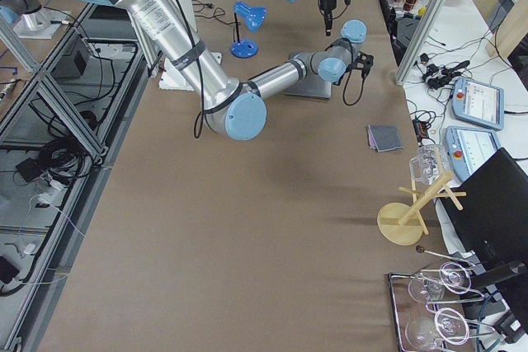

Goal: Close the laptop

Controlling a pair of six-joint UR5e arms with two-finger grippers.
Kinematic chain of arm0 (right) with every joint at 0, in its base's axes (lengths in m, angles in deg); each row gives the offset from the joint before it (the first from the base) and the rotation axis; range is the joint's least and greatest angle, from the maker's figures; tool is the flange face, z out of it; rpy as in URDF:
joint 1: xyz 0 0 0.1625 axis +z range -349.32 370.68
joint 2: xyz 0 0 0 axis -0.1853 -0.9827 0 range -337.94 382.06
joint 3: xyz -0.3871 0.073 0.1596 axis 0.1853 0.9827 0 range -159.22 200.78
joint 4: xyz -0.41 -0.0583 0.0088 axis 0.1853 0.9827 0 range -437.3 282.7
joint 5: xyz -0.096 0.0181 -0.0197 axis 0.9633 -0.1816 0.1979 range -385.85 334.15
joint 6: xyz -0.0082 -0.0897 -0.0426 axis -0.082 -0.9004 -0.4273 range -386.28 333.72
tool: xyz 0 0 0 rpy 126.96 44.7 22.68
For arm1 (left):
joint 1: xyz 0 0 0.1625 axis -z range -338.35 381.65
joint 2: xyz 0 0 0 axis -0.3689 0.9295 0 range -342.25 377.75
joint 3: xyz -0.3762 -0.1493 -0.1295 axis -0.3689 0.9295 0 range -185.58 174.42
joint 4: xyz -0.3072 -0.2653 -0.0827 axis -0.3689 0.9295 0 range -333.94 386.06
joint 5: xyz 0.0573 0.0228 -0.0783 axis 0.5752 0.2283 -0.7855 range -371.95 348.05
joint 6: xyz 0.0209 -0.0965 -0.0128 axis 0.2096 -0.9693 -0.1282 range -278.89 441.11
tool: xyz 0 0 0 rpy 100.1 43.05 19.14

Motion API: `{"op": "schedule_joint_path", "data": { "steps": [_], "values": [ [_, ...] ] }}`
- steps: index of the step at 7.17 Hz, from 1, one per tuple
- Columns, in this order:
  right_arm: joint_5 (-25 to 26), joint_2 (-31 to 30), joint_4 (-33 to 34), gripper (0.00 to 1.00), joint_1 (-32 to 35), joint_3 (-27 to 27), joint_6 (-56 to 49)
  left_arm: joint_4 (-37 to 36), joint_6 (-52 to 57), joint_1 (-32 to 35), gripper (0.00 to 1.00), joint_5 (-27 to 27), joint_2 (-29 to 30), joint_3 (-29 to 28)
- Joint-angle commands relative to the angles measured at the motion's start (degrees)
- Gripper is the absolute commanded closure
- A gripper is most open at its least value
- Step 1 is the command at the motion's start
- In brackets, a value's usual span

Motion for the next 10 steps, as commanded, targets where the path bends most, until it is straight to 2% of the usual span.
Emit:
{"op": "schedule_joint_path", "data": {
  "steps": [1, 2, 4, 5, 6, 7, 8, 10],
  "values": [
    [-4.19, -12.8, 8.24, 0.0, 7.26, -13.88, -15.04, -8.22, 17.52, 7.39, 0.02, -3.25, -15.32, 15.64],
    [-4.64, -16.93, 15.44, 0.0, 10.69, -18.54, -24.96, -8.33, 25.16, 12.48, 0.02, -6.39, -21.22, 18.05],
    [-3.86, -23.79, 26.01, 0.0, 18.33, -22.62, -46.65, -8.24, 41.32, 20.84, 0.02, -8.27, -31.34, 20.0],
    [-3.25, -26.17, 31.1, 0.0, 22.89, -22.37, -59.73, -8.33, 48.98, 24.62, 0.02, -8.18, -35.83, 19.83],
    [-0.19, -27.76, 36.63, 0.0, 26.5, -22.2, -71.09, -8.42, 52.45, 26.92, 0.02, -7.75, -39.35, 19.13],
    [2.45, -28.22, 40.17, 0.0, 27.76, -21.58, -77.9, -8.42, 57.01, 31.21, 0.02, -7.83, -40.6, 17.47],
    [4.21, -29.7, 40.03, 0.0, 29.51, -20.27, -81.45, -9.81, 60.27, 33.77, 0.02, -8.09, -40.7, 16.32],
    [2.57, -30.07, 39.95, 0.0, 30.58, -19.56, -84.03, -18.04, 61.01, 35.46, 0.02, -9.4, -38.87, 16.49]
  ]
}}
